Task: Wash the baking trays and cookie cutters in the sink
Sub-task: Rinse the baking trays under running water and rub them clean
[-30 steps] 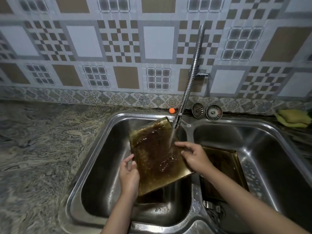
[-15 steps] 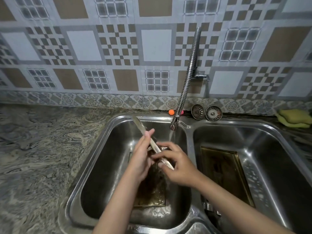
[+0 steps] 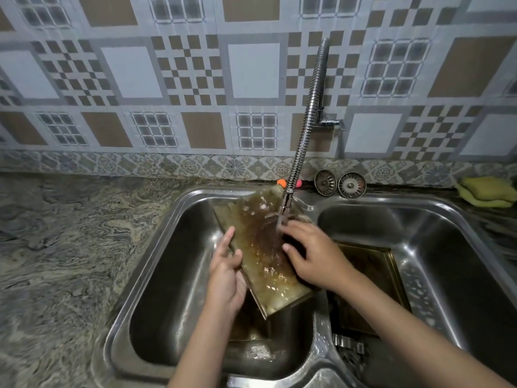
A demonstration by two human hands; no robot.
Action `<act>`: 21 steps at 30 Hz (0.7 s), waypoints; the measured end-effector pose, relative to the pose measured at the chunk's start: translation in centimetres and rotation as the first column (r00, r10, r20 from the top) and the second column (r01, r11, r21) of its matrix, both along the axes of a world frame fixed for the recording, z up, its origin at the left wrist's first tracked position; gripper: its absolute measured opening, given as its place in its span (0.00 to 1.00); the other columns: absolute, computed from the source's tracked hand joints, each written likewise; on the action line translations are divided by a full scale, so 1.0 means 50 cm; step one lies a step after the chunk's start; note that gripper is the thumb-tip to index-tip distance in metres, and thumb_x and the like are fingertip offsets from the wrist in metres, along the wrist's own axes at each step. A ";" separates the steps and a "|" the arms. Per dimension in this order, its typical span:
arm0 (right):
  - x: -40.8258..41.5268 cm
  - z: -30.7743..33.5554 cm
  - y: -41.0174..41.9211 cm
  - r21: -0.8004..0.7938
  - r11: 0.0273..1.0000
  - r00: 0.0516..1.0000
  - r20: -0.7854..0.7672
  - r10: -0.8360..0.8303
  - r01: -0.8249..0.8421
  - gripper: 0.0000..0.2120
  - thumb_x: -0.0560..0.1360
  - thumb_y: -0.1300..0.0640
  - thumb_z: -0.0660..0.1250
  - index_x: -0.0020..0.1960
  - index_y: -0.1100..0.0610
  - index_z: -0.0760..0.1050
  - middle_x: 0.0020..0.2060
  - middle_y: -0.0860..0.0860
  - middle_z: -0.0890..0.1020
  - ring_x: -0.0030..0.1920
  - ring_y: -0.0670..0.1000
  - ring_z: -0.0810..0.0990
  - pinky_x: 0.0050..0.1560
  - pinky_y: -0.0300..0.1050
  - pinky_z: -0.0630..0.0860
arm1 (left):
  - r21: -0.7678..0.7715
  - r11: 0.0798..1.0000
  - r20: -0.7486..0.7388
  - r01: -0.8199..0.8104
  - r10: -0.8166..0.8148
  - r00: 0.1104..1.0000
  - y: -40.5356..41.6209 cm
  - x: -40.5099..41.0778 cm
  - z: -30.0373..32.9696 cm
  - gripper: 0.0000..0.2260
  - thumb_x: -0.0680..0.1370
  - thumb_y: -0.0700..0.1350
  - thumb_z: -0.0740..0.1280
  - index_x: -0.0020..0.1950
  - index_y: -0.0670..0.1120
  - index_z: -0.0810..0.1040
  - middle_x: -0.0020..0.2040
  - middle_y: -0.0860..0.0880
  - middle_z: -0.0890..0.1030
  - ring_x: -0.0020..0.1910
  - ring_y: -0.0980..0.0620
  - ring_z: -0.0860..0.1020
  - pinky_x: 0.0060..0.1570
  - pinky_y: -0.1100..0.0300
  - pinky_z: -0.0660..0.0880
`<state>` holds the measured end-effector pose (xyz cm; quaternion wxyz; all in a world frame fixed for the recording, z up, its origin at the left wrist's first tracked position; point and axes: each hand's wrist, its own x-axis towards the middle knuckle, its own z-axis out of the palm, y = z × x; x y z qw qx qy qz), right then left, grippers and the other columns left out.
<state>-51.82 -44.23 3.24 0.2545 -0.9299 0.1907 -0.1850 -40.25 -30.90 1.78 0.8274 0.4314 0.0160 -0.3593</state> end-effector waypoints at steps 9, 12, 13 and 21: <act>0.002 -0.052 0.003 0.019 0.998 0.884 -0.462 0.067 -0.066 0.29 0.79 0.41 0.53 0.77 0.48 0.52 0.78 0.45 0.51 0.77 0.46 0.48 0.75 0.54 0.46 | 0.035 0.994 -0.223 0.106 -0.096 0.970 -0.010 -0.055 -0.037 0.20 0.79 0.29 0.53 0.64 0.45 0.75 0.54 0.35 0.81 0.52 0.41 0.81 0.46 0.50 0.81; 0.021 -0.056 -0.015 0.005 0.999 0.851 -0.525 -0.032 0.040 0.28 0.81 0.42 0.50 0.78 0.50 0.50 0.78 0.48 0.48 0.77 0.49 0.45 0.74 0.60 0.44 | 0.080 0.988 -0.201 0.134 -0.116 0.973 -0.012 -0.068 -0.045 0.20 0.79 0.29 0.54 0.61 0.46 0.77 0.55 0.36 0.82 0.51 0.43 0.82 0.42 0.52 0.82; 0.028 -0.058 -0.008 0.016 1.000 0.857 -0.515 -0.008 0.019 0.28 0.81 0.43 0.50 0.78 0.50 0.50 0.78 0.48 0.48 0.77 0.49 0.44 0.74 0.61 0.42 | 0.074 0.990 -0.205 0.122 -0.105 0.973 -0.013 -0.067 -0.048 0.20 0.79 0.29 0.54 0.61 0.46 0.77 0.55 0.36 0.81 0.52 0.43 0.82 0.41 0.54 0.82; 0.015 -0.083 -0.013 0.029 0.993 0.877 -0.467 0.117 -0.116 0.29 0.81 0.42 0.49 0.78 0.49 0.46 0.78 0.45 0.45 0.77 0.45 0.42 0.73 0.58 0.39 | 0.122 0.989 -0.118 0.087 -0.072 0.990 0.004 -0.022 -0.066 0.21 0.79 0.29 0.54 0.63 0.46 0.77 0.54 0.39 0.82 0.52 0.44 0.82 0.39 0.55 0.81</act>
